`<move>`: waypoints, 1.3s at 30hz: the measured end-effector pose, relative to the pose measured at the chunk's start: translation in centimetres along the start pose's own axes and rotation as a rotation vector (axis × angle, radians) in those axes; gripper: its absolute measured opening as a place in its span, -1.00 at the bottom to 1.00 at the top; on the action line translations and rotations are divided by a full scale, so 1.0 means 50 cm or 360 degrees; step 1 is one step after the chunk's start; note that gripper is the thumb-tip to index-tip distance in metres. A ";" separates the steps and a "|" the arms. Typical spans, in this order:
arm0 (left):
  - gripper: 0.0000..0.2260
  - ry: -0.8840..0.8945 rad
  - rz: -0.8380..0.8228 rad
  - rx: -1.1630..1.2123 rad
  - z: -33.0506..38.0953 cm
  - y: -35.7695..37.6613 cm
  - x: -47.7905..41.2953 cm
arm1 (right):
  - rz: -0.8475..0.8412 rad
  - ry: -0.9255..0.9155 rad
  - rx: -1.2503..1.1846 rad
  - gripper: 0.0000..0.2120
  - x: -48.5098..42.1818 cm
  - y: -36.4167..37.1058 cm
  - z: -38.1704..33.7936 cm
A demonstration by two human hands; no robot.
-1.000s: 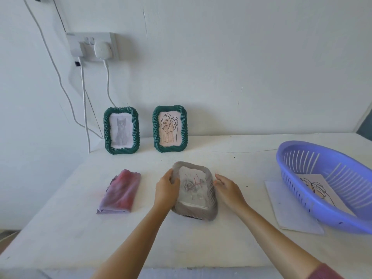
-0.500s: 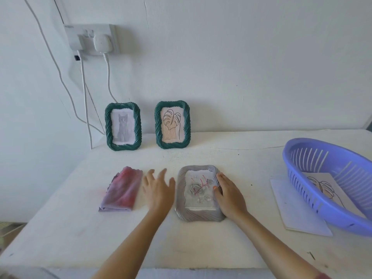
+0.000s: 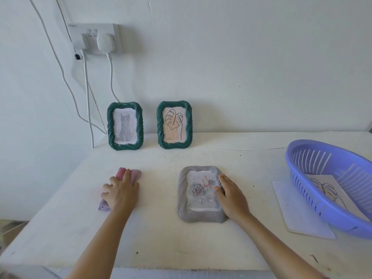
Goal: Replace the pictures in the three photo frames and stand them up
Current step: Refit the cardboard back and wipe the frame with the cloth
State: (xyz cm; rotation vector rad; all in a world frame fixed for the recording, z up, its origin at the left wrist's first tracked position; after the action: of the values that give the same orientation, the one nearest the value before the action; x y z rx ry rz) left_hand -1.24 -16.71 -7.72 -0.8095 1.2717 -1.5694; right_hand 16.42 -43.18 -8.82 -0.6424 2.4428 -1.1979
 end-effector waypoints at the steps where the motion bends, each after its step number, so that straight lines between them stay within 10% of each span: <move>1: -0.62 0.0001 0.0034 0.0039 -0.005 -0.007 -0.002 | -0.0017 0.0011 -0.0027 -0.53 -0.001 0.001 0.002; 11: -0.62 0.0220 -0.0090 0.1562 0.167 -0.097 0.096 | -0.0151 0.0210 -0.1194 -0.44 0.001 -0.036 -0.104; 17: -0.14 0.0118 -0.1001 0.1751 0.327 0.019 0.219 | -0.0434 0.0558 -0.2096 -0.26 0.009 0.010 -0.150; 20: -0.50 0.0423 -0.0794 0.1816 0.335 -0.028 0.224 | -0.0039 0.0635 -0.2215 -0.65 -0.009 -0.031 -0.098; 23: -0.60 0.0602 -0.0311 0.1195 0.280 -0.008 0.169 | 0.0283 0.0494 -0.2023 -0.90 -0.035 -0.101 -0.053; 27: -0.59 0.0724 -0.0357 0.0634 0.236 0.082 0.142 | 0.0568 0.0135 -0.1000 -0.75 -0.072 -0.153 -0.042; 39: -0.59 0.0808 -0.0274 0.0534 0.236 0.089 0.140 | 0.0004 -0.0727 0.0463 -0.51 -0.060 0.026 -0.073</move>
State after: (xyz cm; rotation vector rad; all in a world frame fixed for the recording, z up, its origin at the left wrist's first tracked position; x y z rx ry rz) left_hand 8.07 -27.57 -9.52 -0.3191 1.2523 -2.1480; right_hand 16.86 -38.53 -7.42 -0.7294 1.8528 -1.2161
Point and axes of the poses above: each hand's wrist, its own x-axis away from the middle knuckle, its own y-axis out of the palm, z = x × y, the point moved 7 cm from there along -x, towards the middle knuckle, and after that the axes turned 4 degrees about z, right-handed, at the moved point
